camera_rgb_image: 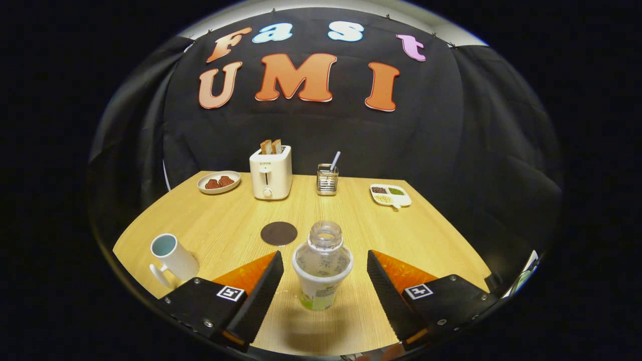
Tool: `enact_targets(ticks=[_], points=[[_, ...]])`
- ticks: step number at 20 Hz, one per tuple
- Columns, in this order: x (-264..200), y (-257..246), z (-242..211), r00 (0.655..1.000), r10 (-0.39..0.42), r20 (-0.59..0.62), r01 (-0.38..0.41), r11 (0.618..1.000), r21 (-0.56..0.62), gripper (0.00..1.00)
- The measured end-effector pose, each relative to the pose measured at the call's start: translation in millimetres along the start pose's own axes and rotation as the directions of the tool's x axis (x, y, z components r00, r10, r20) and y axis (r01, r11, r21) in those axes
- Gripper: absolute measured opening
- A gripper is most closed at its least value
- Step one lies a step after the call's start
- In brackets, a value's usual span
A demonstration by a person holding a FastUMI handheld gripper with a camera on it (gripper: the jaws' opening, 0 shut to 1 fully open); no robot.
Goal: Take the bottle from table, then pour the juice into the cup, finally place the bottle on the coaster
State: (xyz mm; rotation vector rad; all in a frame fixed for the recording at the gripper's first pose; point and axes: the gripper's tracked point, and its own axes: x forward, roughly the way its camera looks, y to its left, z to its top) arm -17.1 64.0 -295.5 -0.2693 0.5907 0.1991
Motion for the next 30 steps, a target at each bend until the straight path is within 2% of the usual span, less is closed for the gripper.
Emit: enact_targets(ticks=[5, 11, 13, 14, 15, 16, 17, 18, 24, 30], points=[[18.0, -5.1, -33.6, 0.995, -0.023, -0.092, 0.026, 0.999, 0.035, 1.0], [35.0, -1.8, -62.4, 0.985, -0.009, -0.173, 0.027, 0.994, 0.102, 1.0], [34.4, 3.3, -59.7, 0.985, 0.011, -0.17, 0.008, 0.994, 0.11, 0.89], [35.2, 4.6, -59.9, 0.985, 0.02, -0.17, -0.002, 0.994, 0.107, 0.8], [35.1, 3.8, -58.6, 0.986, 0.011, -0.169, 0.006, 0.995, 0.096, 0.76], [36.4, 0.9, -58.9, 0.984, -0.003, -0.176, 0.019, 0.996, 0.086, 0.64], [33.4, 1.2, -53.5, 0.986, -0.007, -0.165, 0.021, 0.997, 0.08, 0.63], [30.8, 3.4, -48.5, 0.987, -0.008, -0.159, 0.019, 0.997, 0.071, 0.58], [14.7, 20.8, -10.6, 0.991, -0.024, -0.128, 0.012, 0.996, -0.093, 0.57], [11.6, 45.7, 18.6, 0.995, -0.049, -0.087, 0.024, 0.963, -0.267, 0.57]])
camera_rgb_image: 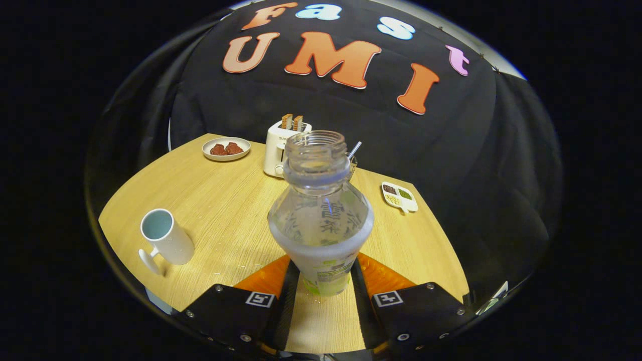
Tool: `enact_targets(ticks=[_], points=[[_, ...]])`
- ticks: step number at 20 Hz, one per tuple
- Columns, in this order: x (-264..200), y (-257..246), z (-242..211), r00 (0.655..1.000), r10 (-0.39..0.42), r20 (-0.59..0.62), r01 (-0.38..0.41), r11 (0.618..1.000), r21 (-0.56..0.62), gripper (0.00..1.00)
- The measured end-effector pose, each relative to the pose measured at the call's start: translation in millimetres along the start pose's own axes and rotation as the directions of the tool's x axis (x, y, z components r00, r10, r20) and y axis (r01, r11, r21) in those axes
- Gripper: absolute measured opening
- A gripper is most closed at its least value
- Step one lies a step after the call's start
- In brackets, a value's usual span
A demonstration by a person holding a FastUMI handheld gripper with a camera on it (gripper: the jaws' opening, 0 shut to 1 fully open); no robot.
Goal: Take the bottle from table, then pour the juice into the cup, finally place the bottle on the coaster
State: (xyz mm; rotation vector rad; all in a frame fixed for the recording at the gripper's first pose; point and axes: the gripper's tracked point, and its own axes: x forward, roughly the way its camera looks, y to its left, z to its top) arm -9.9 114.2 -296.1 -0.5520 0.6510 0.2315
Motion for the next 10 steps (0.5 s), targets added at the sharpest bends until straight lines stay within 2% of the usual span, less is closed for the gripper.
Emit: enact_targets(ticks=[4, 10], points=[[1.4, 15.8, 16.2, 0.999, -0.021, 0.028, 0.024, 0.992, -0.121, 0.57], [5.6, 52.8, 33.6, 0.998, -0.018, 0.068, 0.039, 0.946, -0.321, 0.57]])
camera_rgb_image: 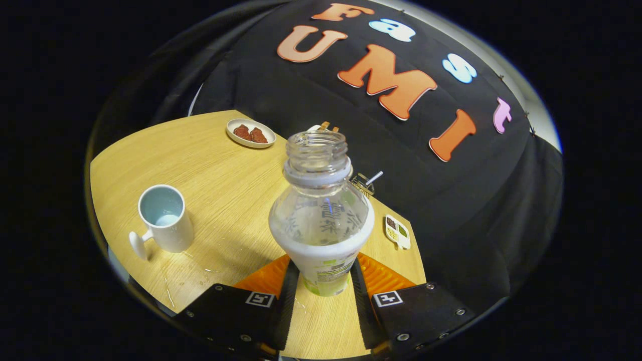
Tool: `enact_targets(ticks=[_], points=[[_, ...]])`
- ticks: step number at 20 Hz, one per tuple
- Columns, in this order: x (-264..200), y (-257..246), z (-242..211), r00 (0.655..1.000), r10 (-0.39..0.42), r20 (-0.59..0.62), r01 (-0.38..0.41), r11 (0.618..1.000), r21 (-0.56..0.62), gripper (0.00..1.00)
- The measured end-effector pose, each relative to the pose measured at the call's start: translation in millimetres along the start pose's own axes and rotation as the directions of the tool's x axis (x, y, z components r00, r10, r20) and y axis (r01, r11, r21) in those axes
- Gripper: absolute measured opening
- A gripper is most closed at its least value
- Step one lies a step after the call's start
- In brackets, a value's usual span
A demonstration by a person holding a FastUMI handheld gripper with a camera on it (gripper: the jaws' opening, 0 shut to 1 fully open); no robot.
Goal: Take the bottle from table, then pour the juice into the cup, finally place the bottle on the coaster
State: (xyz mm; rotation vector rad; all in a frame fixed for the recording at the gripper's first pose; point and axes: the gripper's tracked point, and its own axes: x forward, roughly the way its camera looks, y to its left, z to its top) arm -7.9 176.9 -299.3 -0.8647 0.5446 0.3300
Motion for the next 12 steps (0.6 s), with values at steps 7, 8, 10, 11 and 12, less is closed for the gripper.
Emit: enact_targets(ticks=[7, 8, 10, 11, 12], points=[[11.7, 23.4, 23.3, 0.997, -0.047, 0.066, 0.064, 0.96, -0.274, 0.57], [12.6, 26.6, 25.2, 0.996, -0.049, 0.077, 0.071, 0.948, -0.311, 0.57], [14.2, 36.3, 28.3, 0.995, -0.043, 0.093, 0.074, 0.929, -0.364, 0.57], [15.3, 39.4, 28.9, 0.994, -0.045, 0.098, 0.08, 0.917, -0.39, 0.57], [17.8, 42.2, 29.3, 0.993, -0.046, 0.104, 0.086, 0.906, -0.415, 0.57]])
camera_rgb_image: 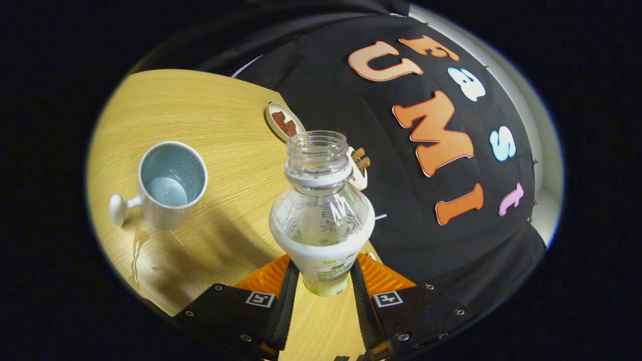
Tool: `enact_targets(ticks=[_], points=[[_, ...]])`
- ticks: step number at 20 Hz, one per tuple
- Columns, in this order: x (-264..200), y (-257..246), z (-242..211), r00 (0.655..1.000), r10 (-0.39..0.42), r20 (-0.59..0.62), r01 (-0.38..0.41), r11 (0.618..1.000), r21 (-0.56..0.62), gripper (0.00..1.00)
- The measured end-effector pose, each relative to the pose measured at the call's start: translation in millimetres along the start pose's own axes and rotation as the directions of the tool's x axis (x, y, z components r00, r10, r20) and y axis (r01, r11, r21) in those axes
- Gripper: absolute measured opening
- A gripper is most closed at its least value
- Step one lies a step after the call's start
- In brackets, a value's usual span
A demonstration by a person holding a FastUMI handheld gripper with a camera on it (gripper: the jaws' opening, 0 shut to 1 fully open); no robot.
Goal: Take the bottle from table, then pour the juice into the cup, finally place the bottle on the coaster
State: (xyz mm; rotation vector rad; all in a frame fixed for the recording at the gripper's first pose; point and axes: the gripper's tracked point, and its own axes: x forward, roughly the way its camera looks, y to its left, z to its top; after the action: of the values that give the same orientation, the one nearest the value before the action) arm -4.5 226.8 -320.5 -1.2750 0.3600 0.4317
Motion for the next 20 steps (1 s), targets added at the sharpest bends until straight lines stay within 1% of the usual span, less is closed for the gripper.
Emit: enact_targets(ticks=[3, 5, 8, 12, 18, 20], points=[[0.2, 5.0, 8.6, 0.999, -0.012, 0.032, 0.014, 0.997, -0.073, 0.57], [0.2, 6.3, 16.0, 0.998, -0.032, 0.055, 0.04, 0.988, -0.147, 0.57], [0.9, 9.6, 23.0, 0.995, -0.046, 0.089, 0.065, 0.972, -0.225, 0.57], [1.1, 6.1, 31.9, 0.99, -0.071, 0.119, 0.106, 0.943, -0.316, 0.56], [3.4, -2.5, 44.7, 0.98, -0.095, 0.174, 0.161, 0.893, -0.42, 0.57], [5.0, -3.3, 45.8, 0.978, -0.096, 0.186, 0.17, 0.882, -0.439, 0.57]])
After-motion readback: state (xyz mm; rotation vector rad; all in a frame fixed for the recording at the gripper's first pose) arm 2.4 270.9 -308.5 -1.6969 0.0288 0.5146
